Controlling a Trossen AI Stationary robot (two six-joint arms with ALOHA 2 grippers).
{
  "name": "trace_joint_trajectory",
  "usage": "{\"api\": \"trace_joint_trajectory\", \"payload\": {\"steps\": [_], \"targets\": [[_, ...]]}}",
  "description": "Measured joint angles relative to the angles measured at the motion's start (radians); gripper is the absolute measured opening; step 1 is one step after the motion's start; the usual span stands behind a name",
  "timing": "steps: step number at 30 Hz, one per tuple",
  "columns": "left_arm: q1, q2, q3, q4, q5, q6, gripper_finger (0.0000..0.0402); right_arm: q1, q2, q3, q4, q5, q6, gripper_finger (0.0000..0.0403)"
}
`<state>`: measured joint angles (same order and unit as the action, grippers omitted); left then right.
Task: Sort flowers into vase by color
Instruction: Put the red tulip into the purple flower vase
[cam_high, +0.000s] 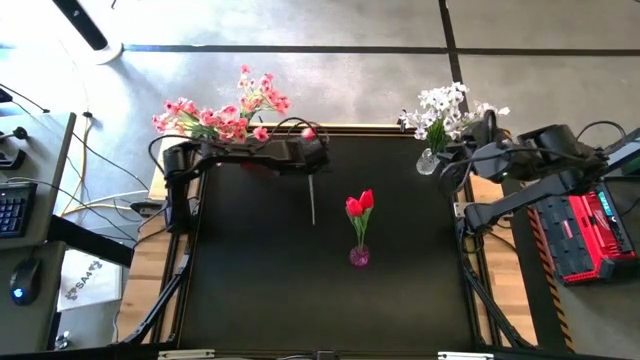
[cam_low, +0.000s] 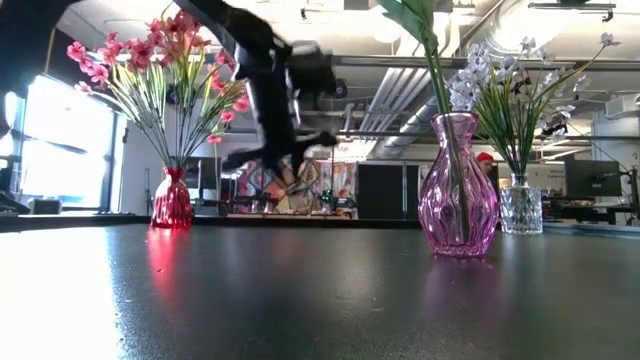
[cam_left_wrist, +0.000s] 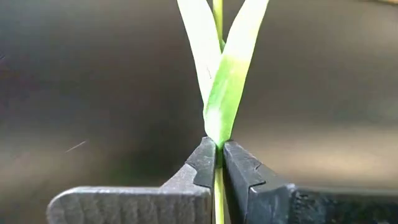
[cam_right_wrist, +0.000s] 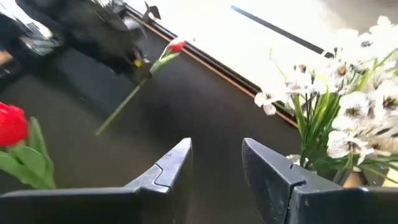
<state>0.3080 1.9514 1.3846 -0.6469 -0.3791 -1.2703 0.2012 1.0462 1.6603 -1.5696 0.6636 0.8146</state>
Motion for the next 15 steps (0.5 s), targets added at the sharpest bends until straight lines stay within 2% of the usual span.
{"api": "trace_joint_trajectory", "payload": {"steps": [3, 5, 8, 10, 15], "targets": [[-0.030, -0.062, 0.000, 0.146, 0.000, 0.202, 0.0001, -0.016, 0.000, -0.055, 0.006, -0.008, 0.032, 0.0128], [-0.051, -0.112, 0.000, 0.269, 0.023, 0.349, 0.0001, -0.032, -0.006, -0.103, 0.066, -0.071, 0.051, 0.0128], [-0.084, -0.188, 0.001, 0.415, 0.063, 0.539, 0.0001, -0.039, -0.026, -0.174, 0.310, -0.227, 0.025, 0.0128], [-0.106, -0.238, 0.001, 0.493, 0.087, 0.664, 0.0001, -0.029, -0.031, -0.216, 0.502, -0.271, -0.032, 0.0128], [-0.150, -0.360, 0.002, 0.683, 0.224, 0.961, 0.0000, -0.026, -0.033, -0.274, 0.797, -0.226, -0.170, 0.0128]]}}
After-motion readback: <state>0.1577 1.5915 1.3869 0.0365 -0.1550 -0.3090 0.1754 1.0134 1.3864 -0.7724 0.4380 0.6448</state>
